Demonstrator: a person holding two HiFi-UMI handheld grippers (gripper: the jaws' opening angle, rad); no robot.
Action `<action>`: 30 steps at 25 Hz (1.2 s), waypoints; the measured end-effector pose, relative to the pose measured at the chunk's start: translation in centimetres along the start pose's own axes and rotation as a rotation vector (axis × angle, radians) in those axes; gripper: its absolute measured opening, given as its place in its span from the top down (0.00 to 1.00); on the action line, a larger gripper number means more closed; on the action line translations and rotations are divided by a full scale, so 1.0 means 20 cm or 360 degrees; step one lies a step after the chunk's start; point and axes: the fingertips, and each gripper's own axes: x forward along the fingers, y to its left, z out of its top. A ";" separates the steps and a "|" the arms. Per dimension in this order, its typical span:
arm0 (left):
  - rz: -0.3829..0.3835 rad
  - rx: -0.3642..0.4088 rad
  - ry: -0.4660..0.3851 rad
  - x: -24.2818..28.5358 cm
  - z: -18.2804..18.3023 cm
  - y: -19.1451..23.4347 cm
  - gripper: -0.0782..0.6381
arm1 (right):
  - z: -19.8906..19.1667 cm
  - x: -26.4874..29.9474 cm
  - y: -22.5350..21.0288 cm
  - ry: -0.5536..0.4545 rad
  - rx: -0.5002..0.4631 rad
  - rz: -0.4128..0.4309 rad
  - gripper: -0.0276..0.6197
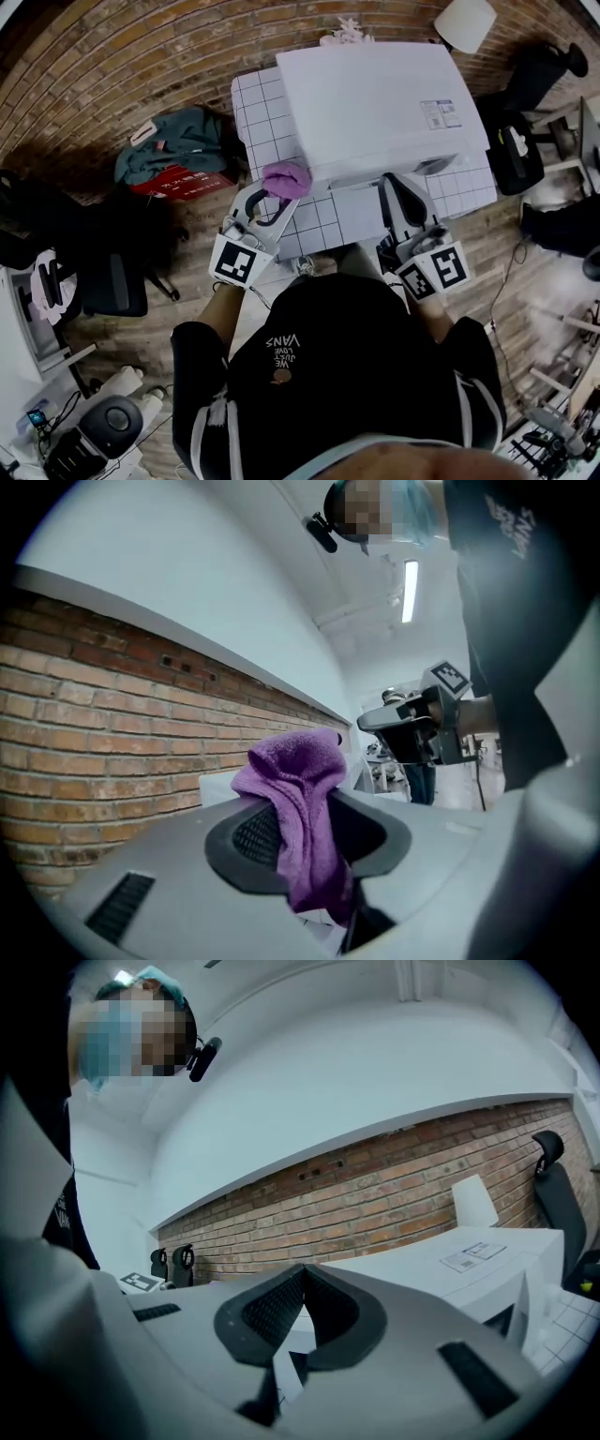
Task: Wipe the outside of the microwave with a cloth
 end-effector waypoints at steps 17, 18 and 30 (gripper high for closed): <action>0.0200 -0.0234 -0.0084 0.15 -0.25 0.17 0.70 | 0.00 0.26 -0.04 0.0133 -0.0039 0.0113 0.96; 0.0207 -0.0236 -0.0079 0.17 -0.26 0.20 0.70 | 0.00 0.27 -0.05 0.0136 -0.0044 0.0120 0.96; 0.0316 -0.0148 -0.0034 0.53 -0.34 0.85 0.70 | 0.06 0.33 -0.16 0.0155 -0.0048 0.0108 0.96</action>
